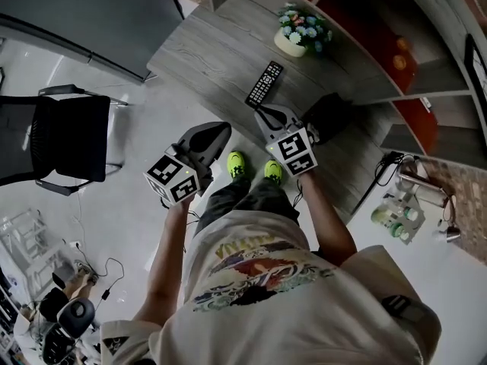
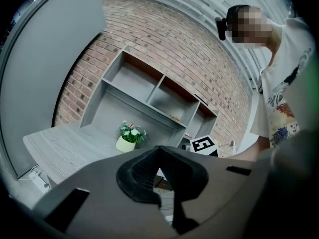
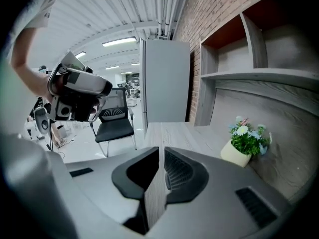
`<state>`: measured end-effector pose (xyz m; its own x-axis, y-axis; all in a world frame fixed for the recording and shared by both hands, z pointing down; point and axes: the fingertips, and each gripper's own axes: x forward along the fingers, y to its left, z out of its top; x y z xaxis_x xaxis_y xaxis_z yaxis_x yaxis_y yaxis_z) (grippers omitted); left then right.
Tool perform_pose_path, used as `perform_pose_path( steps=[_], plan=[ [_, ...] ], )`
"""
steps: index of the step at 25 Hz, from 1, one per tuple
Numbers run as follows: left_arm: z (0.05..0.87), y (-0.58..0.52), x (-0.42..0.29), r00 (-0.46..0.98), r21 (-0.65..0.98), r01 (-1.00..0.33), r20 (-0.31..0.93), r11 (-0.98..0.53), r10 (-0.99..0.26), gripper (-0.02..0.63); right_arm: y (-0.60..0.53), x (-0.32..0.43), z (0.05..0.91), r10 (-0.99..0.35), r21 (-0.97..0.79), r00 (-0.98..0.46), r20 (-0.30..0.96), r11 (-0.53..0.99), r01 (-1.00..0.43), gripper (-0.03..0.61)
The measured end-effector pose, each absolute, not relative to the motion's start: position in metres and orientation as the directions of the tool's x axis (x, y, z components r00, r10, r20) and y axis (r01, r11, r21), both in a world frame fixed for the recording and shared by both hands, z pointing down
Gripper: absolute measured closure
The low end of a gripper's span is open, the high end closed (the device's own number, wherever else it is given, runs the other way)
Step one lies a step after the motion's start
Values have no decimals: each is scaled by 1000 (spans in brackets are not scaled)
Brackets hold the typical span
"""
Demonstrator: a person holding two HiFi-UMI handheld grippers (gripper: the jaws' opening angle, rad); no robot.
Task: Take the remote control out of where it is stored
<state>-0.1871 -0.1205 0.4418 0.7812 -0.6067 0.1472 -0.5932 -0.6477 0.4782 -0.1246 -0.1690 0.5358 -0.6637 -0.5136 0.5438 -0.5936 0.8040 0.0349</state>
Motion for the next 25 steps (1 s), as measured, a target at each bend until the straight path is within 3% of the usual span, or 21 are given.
perform_pose_path(
  steps=[12,17,25],
  plan=[
    [410,-116,-171,815,457,-549,108,-700,-569,609,-157,-120,487,-572,71,-643,510,773,-630,537],
    [393,-114,-164,833,480,-500,38,-721,-552,609,-146,-114,470,-570,70,-655,495,778,-624,558],
    [395,-111,-158,846,469,-495,67,-732,-529,607,-127,-114,460,-584,78,-648,489,770,-634,569]
  ],
)
